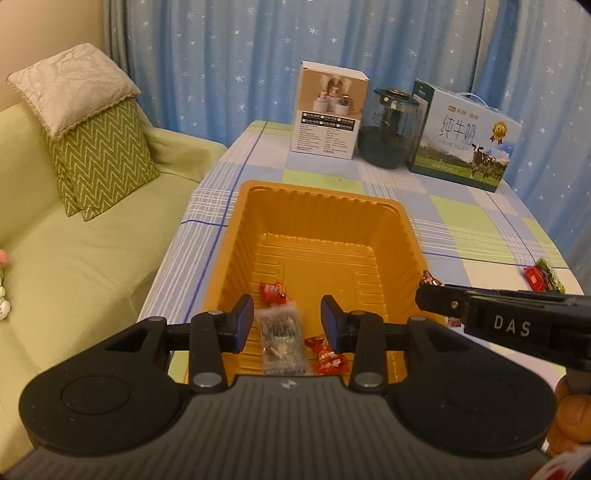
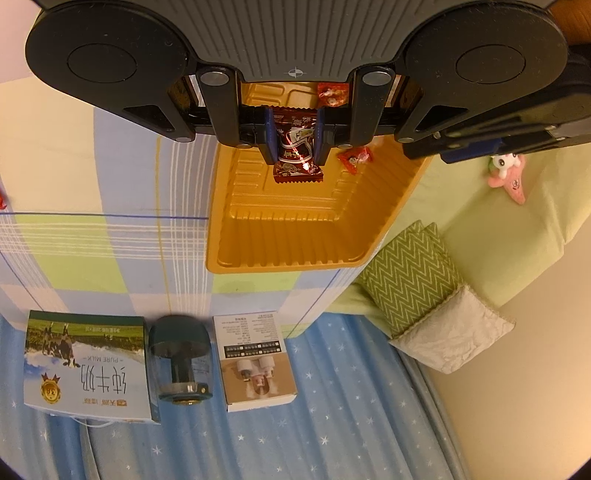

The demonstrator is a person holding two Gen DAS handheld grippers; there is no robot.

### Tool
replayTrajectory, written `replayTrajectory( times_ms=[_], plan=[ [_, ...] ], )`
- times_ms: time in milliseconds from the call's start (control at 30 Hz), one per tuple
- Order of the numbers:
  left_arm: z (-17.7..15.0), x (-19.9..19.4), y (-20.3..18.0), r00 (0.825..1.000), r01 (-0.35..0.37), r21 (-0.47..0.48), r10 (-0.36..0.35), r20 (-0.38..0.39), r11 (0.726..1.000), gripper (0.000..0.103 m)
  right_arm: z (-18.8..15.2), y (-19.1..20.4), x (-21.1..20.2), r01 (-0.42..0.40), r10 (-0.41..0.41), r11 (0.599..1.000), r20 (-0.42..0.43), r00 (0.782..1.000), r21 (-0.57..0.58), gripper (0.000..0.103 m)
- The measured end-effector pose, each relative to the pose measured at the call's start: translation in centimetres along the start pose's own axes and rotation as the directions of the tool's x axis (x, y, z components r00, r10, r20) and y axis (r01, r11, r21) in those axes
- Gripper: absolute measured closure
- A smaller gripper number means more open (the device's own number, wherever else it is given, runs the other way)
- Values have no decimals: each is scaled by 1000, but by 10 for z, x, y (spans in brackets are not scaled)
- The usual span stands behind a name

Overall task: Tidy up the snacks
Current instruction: 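Carry the packet and candy to the orange tray and open the left tool, then open the right tool over the tray and withdraw both tools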

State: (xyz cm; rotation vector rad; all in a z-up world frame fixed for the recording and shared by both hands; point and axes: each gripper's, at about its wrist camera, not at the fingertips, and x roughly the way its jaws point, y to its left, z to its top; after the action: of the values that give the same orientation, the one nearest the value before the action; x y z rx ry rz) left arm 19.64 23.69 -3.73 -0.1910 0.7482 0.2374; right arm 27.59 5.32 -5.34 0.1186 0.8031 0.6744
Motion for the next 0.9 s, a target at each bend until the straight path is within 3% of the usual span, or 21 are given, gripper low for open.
replayTrajectory(
  times_ms=[267, 433, 467, 500, 533, 900],
  plan=[
    [-6, -11, 7, 1000, -8, -17, 8, 2, 1000, 65, -1, 1, 1, -9, 9, 1000, 0, 1000, 12, 82],
    [-8, -16, 11, 1000, -12, -28, 12, 4, 1000, 63, 2, -2, 6, -64, 64, 997, 2, 998, 49, 80],
    [-9, -17, 12, 1000, -13, -29, 13, 5, 999, 63, 2, -3, 6, -67, 67, 996, 0, 998, 55, 70],
    [-10, -19, 12, 1000, -14, -31, 14, 6, 999, 63, 2, -4, 5, -66, 66, 996, 4, 998, 63, 50],
    [-10, -20, 13, 1000, -15, -33, 15, 7, 999, 63, 2, -6, 3, -65, 64, 995, 14, 998, 71, 43],
    [-18, -43, 9, 1000, -9, -39, 10, 22, 999, 59, -15, -26, -41, 14, -17, 996, 33, 999, 92, 42]
  ],
)
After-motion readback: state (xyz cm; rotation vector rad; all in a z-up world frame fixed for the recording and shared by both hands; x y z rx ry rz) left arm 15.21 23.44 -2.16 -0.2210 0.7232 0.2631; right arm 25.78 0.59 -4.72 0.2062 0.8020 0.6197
